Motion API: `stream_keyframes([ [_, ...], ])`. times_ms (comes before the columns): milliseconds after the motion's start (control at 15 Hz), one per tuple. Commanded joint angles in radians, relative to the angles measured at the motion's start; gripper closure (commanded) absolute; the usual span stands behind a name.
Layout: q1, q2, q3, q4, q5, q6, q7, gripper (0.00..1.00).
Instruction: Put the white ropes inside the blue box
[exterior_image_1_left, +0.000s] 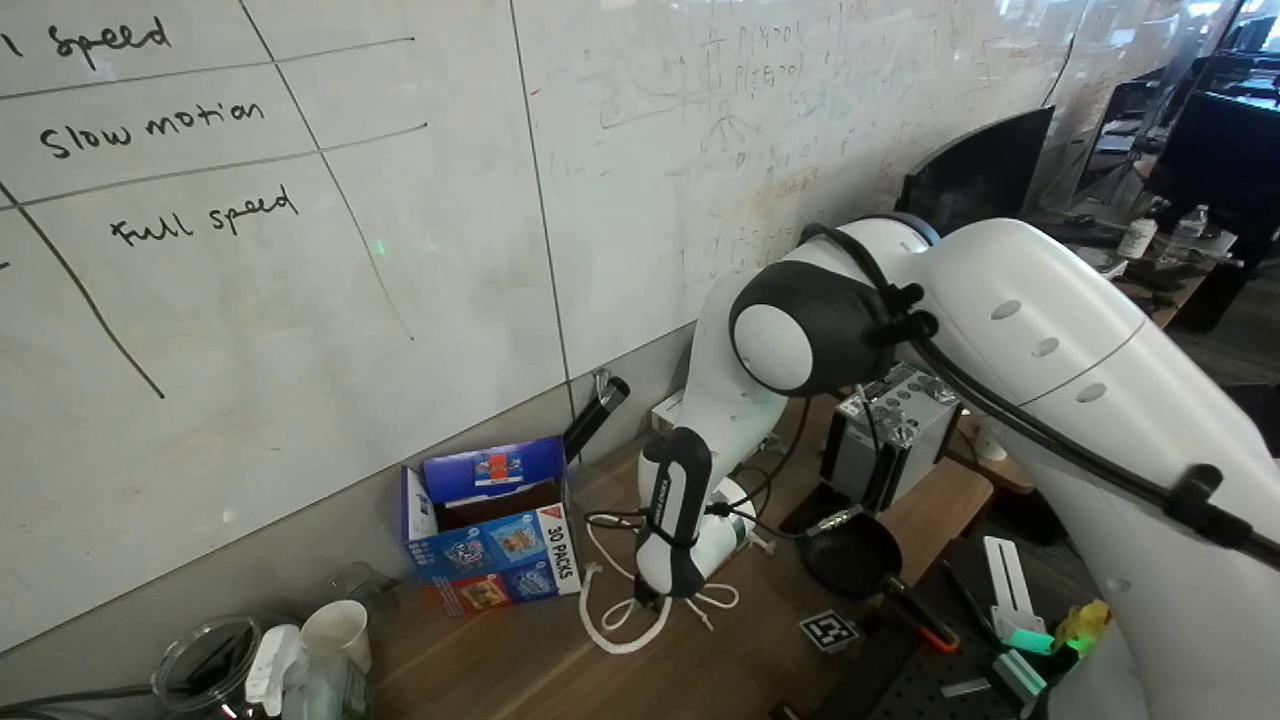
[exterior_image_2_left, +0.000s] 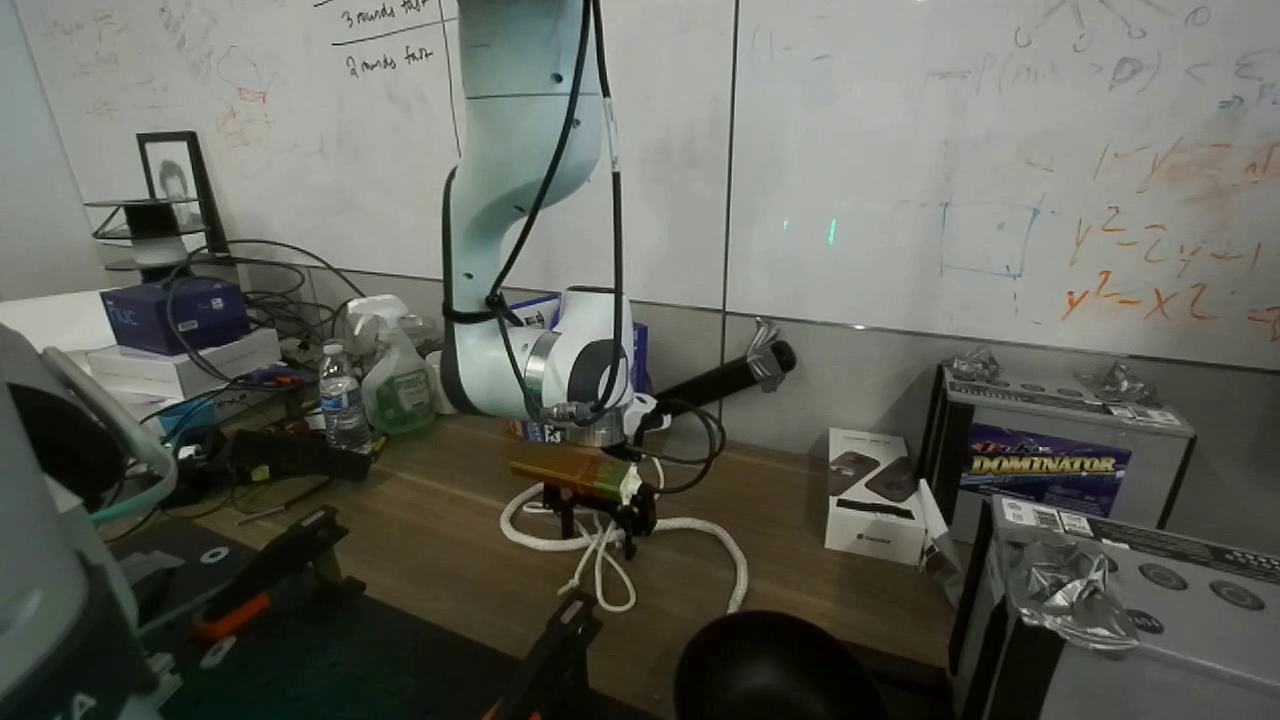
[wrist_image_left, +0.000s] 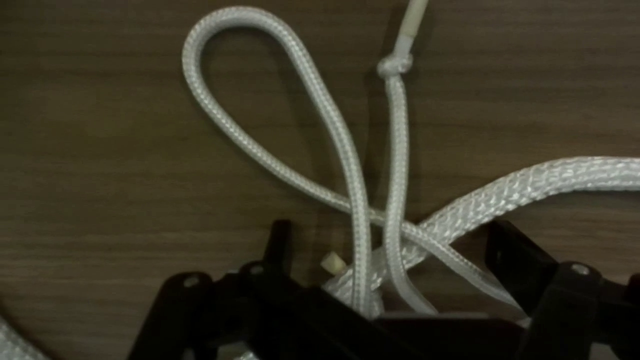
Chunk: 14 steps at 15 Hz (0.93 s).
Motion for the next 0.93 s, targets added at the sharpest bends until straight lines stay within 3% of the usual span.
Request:
stream_keyframes([
  [0,0.038,0.008,-0.026,0.018,0.017,0.0,0.021,0.0],
  [733,0.066,0.001,-0.047,0.009,0.016,0.009,0.033,0.0],
  [800,0.065,0.0,-0.046,0.009,0.017,0.01,0.033,0.25],
  [867,0.062,-0.001,-0.044,0.009,0.017,0.008,0.032,0.28],
])
